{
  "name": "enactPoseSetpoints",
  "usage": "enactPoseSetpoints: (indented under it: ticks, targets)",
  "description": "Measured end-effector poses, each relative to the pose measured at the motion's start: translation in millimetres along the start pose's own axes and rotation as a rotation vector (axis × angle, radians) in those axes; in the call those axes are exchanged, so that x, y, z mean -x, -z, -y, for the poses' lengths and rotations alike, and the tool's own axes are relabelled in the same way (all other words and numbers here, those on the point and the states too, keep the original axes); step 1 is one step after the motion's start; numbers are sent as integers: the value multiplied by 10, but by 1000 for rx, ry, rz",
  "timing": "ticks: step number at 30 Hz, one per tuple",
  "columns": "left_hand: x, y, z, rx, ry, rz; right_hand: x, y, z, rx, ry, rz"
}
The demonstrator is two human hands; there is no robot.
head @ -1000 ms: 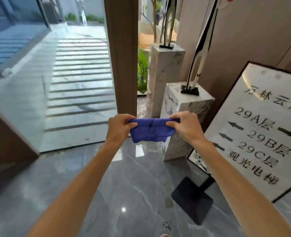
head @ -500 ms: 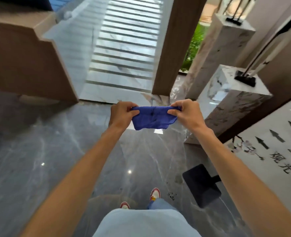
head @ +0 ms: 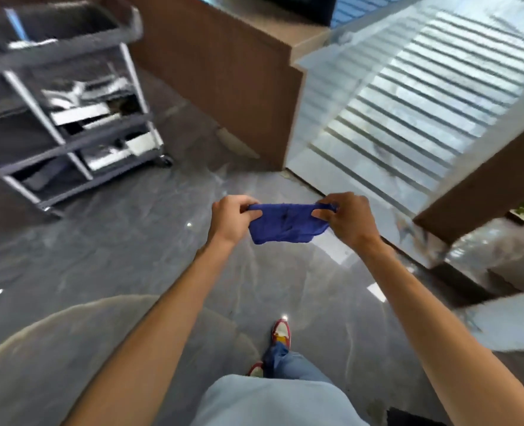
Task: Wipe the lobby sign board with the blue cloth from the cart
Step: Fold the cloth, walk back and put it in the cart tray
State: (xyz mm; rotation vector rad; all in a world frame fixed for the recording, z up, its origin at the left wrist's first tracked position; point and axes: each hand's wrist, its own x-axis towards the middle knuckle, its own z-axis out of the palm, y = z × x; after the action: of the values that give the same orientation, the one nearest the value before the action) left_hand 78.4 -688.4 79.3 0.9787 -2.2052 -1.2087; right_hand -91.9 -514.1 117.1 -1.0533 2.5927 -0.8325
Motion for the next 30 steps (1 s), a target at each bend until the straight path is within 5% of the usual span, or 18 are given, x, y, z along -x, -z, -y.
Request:
enactPoseSetpoints:
  ticks: [11,30]
  targets:
    - [-503,664,376,83,214,-281,-1198,-491,796,-40,363,183]
    - [-1475,1319,668,48,335,-529,-2785,-1208,1675,-136,596,330]
